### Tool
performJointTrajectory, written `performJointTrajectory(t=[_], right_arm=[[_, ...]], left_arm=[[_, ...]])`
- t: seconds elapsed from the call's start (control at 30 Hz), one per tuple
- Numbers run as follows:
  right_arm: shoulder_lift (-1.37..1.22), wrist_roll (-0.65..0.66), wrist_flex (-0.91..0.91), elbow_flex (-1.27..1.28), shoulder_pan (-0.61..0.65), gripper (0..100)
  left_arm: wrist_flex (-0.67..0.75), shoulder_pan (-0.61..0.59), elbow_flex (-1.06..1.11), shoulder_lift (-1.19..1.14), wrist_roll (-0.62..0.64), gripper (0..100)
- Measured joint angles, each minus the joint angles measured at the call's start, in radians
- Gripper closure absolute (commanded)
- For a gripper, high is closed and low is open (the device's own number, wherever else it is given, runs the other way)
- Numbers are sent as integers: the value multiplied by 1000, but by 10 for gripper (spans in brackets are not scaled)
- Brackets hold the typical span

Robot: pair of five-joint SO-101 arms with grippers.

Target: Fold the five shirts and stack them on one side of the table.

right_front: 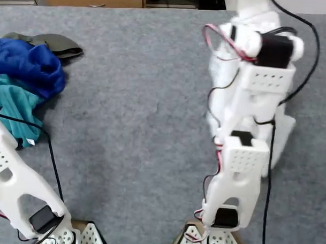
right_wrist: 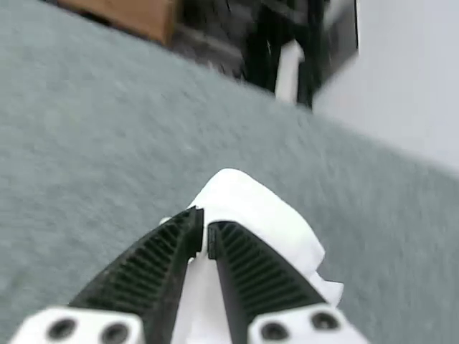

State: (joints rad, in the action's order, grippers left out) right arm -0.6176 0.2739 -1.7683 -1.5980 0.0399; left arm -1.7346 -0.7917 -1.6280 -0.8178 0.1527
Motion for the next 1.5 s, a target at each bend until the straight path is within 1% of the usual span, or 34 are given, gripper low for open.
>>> performJointTrajectory(t=[0.13,0.23,0.4,0.5,0.63,0.73,0.83,0.87,0.97,1.07,1.17,1.27,1.4,1.5], right_arm=[[104,0,0,-2,126,996],[169,0,0,-2,238,996],[261,0,0,-2,433,996],[313,0,5,-2,523,996],[379,0,58,-2,600,996],[430,0,91,-2,614,996],[473,0,100,-2,614,996],[482,0,101,-3,595,996],[491,0,87,-3,511,996],[463,0,23,-3,413,996],[350,0,3,40,301,996],[193,0,2,89,204,996],[12,3,0,95,112,996],[-110,3,0,98,41,996]], left_arm=[[-14,25,0,133,5,922],[-14,40,0,219,5,983],[-14,68,0,334,8,981],[-15,91,-2,385,8,981],[-15,140,35,457,8,981],[-15,193,157,535,8,981],[-15,265,345,651,8,981],[-15,293,419,697,8,981],[-15,382,631,833,8,981],[-15,465,845,921,8,981],[12,523,1042,953,8,981],[66,545,1180,965,5,981],[103,549,1281,987,8,981],[107,585,1341,988,8,981]])
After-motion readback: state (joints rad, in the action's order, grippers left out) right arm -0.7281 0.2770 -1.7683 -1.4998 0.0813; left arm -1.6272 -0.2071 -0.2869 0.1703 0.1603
